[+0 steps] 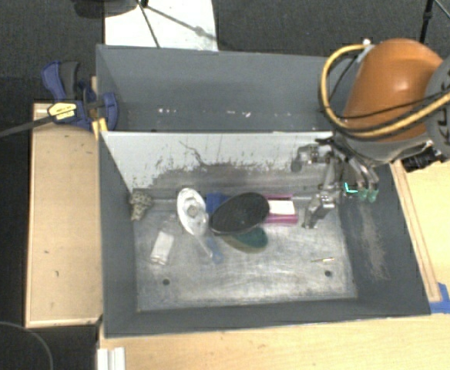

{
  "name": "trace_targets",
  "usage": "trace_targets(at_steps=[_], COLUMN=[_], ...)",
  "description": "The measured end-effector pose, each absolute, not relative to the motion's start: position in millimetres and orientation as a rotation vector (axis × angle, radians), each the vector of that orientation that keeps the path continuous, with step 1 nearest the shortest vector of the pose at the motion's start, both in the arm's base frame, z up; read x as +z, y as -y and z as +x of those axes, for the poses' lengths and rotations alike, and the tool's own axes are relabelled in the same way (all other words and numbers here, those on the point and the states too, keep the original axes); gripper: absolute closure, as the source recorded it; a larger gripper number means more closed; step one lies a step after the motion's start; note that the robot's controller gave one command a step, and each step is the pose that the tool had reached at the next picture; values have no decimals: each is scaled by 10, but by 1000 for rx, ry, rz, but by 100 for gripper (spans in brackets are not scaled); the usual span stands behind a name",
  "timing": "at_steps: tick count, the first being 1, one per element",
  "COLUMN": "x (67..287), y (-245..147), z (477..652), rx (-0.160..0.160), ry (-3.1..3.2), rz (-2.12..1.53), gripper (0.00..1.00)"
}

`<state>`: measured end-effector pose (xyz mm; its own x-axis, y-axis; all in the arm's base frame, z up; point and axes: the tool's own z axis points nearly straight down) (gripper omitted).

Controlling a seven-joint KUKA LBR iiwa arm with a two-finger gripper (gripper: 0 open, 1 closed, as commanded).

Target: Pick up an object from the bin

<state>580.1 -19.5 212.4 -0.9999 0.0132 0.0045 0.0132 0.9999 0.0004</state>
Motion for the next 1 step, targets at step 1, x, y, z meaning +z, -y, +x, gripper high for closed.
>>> trace_targets(at_steps=[1], x=[858], y=[-269], z=[5829], rx=[0], ry=[3047], rz=[798], gripper=[0])
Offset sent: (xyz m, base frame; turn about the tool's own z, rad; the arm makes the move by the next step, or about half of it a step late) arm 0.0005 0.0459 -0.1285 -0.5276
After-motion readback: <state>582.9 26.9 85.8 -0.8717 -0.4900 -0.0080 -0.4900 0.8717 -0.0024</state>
